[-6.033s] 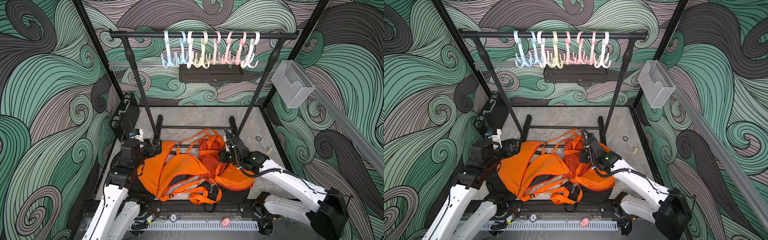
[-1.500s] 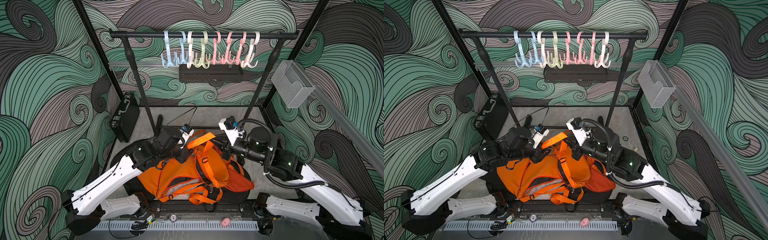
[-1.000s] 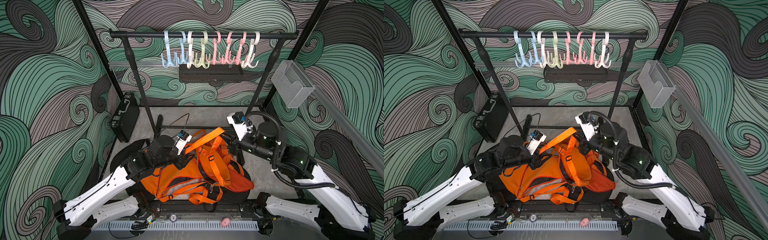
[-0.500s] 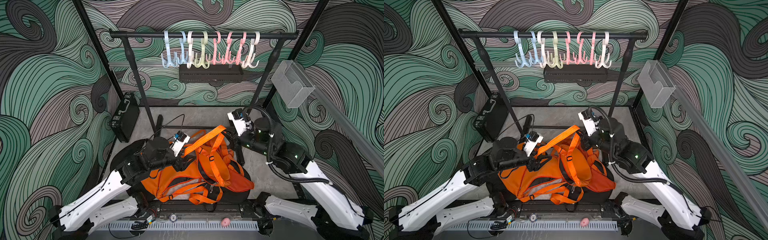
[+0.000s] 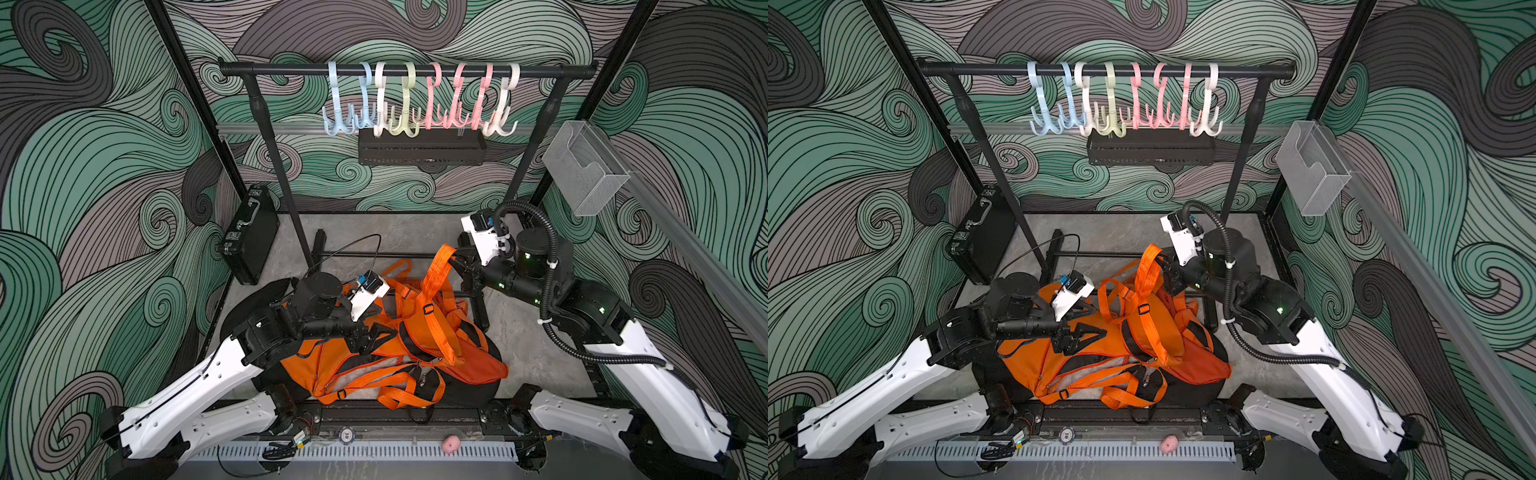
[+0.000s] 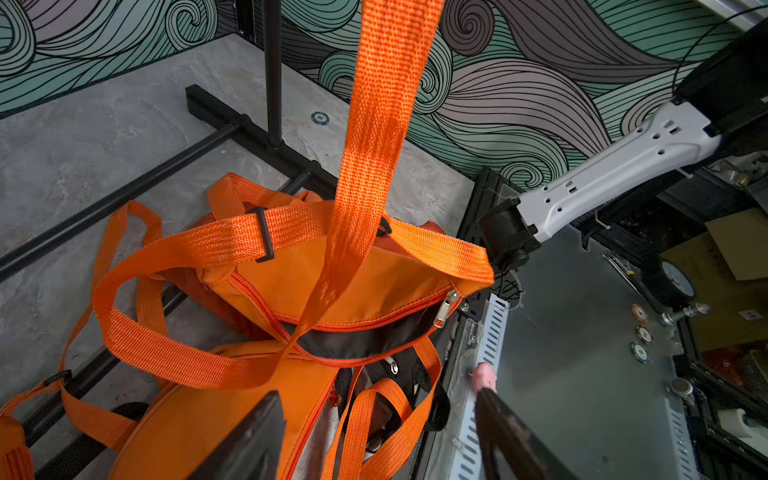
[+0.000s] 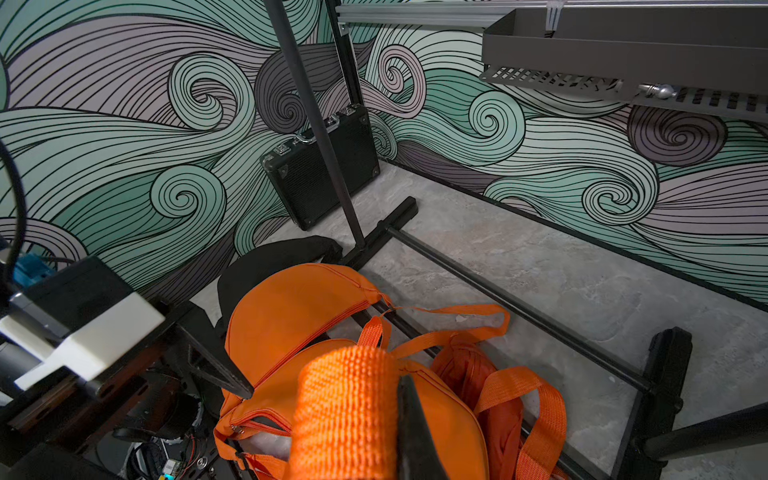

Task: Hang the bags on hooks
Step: Pick up the bag from the bag.

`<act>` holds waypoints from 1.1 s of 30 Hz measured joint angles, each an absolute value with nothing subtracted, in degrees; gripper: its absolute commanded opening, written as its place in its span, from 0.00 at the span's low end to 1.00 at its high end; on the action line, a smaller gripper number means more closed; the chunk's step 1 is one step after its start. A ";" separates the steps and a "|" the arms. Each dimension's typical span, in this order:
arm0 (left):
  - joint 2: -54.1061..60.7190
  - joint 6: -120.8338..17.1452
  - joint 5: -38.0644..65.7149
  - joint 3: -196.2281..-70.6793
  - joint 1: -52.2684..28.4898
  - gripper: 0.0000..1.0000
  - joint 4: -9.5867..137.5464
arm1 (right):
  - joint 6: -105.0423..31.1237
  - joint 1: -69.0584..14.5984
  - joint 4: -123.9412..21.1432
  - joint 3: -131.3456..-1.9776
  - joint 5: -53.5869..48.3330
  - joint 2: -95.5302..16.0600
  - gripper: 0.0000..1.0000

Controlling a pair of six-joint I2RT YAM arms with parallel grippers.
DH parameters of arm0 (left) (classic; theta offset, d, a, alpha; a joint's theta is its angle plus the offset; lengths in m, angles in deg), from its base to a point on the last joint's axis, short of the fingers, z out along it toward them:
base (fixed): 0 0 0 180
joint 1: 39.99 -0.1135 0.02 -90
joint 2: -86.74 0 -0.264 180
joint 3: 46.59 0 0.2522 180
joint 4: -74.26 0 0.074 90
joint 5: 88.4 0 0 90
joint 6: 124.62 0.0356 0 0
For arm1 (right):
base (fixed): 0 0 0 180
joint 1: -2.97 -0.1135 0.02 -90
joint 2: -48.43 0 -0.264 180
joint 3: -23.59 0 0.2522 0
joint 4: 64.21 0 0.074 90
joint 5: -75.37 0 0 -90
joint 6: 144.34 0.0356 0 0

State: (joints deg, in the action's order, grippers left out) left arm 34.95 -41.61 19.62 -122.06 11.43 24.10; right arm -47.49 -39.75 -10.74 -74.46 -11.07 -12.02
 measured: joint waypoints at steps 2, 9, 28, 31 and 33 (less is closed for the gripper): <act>34.84 -41.50 19.57 -122.02 11.43 0.75 24.44 | -47.25 -39.75 -10.55 -74.46 -10.24 -12.02 0.00; 30.97 -41.87 18.48 -120.82 11.45 0.75 30.19 | -46.81 -39.75 -9.89 -74.79 -8.10 -12.28 0.00; 23.30 -45.32 11.77 -111.57 15.69 0.62 41.17 | -46.70 -39.75 -9.39 -75.69 -6.90 -12.93 0.00; 22.79 -45.35 9.30 -111.57 15.67 0.43 42.19 | -46.62 -39.75 -9.39 -75.69 -6.75 -12.89 0.00; 22.18 -45.08 7.81 -111.57 15.69 0.26 42.72 | -46.62 -39.75 -9.37 -75.69 -6.72 -12.82 0.00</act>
